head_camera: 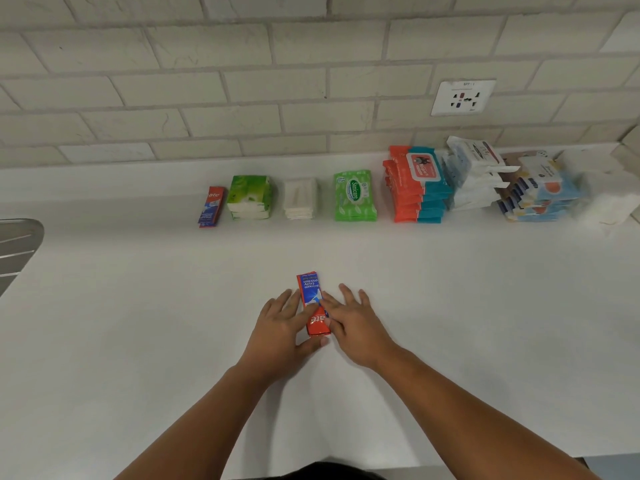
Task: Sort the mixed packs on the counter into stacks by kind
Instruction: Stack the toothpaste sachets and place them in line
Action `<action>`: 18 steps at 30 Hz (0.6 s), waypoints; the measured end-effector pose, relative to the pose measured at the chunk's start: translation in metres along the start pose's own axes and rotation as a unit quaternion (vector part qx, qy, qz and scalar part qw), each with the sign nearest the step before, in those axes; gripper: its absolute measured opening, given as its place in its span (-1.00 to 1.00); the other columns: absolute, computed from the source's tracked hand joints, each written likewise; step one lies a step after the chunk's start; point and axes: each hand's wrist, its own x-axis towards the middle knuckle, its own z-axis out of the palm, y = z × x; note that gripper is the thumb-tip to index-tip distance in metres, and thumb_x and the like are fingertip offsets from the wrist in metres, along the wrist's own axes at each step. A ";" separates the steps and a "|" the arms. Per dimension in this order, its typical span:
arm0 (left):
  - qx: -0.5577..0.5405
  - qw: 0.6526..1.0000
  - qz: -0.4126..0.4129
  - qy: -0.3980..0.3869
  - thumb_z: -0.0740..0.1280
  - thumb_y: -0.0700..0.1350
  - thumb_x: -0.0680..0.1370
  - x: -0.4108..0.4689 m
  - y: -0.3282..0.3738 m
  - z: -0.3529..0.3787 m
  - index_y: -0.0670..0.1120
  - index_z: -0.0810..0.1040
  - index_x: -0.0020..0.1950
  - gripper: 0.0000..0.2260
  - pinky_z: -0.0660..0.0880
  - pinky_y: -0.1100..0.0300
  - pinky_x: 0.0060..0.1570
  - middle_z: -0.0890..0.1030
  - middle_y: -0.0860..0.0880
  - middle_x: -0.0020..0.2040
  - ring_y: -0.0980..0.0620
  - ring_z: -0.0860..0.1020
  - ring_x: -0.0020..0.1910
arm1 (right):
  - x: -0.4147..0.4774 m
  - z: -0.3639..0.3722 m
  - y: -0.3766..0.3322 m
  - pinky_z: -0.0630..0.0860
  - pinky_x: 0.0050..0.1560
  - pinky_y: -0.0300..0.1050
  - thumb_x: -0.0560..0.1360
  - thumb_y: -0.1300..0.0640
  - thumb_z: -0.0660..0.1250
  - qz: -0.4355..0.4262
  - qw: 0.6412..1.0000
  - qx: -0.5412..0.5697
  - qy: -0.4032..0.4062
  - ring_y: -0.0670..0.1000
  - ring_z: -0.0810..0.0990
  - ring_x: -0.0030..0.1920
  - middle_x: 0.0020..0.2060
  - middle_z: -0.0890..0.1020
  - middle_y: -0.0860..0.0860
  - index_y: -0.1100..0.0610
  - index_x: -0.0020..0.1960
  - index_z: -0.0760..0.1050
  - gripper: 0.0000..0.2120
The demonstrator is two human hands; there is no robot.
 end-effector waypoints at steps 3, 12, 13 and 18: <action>0.012 1.000 0.001 0.005 0.15 0.37 0.58 -0.002 0.000 0.000 0.04 0.47 0.47 -0.40 0.38 -0.20 0.38 0.49 -0.15 0.46 -0.24 0.41 0.46 | 0.000 0.001 0.002 -0.19 0.58 0.11 0.68 0.03 0.08 -0.010 1.000 -0.016 0.000 0.07 -0.03 0.61 0.57 0.20 -0.12 -0.01 0.59 0.13 -0.52; 0.029 0.998 -0.046 0.037 0.13 0.34 0.58 -0.006 -0.005 -0.002 0.04 0.48 0.47 -0.42 0.29 -0.28 0.42 0.49 -0.10 0.46 -0.23 0.39 0.48 | 0.013 0.004 0.002 -0.18 0.54 0.27 0.67 0.07 0.08 -0.051 0.997 -0.056 -0.012 0.09 -0.02 0.61 0.56 0.21 -0.12 0.00 0.59 0.12 -0.50; 0.025 0.997 -0.059 0.036 0.12 0.35 0.59 -0.007 -0.009 -0.003 0.05 0.45 0.49 -0.41 0.25 -0.29 0.45 0.47 -0.09 0.48 -0.23 0.35 0.50 | 0.017 0.005 -0.002 -0.19 0.54 0.27 0.67 0.06 0.08 -0.054 0.997 -0.061 -0.016 0.08 -0.04 0.61 0.57 0.20 -0.12 -0.01 0.60 0.11 -0.49; 0.003 0.995 -0.087 0.037 0.13 0.34 0.58 -0.013 -0.037 -0.012 0.06 0.38 0.53 -0.41 0.15 -0.30 0.50 0.40 -0.06 0.53 -0.21 0.25 0.56 | 0.042 0.015 -0.025 -0.25 0.52 0.22 0.68 0.04 0.08 -0.063 0.995 -0.070 -0.026 0.05 -0.08 0.61 0.57 0.18 -0.14 -0.02 0.61 0.07 -0.48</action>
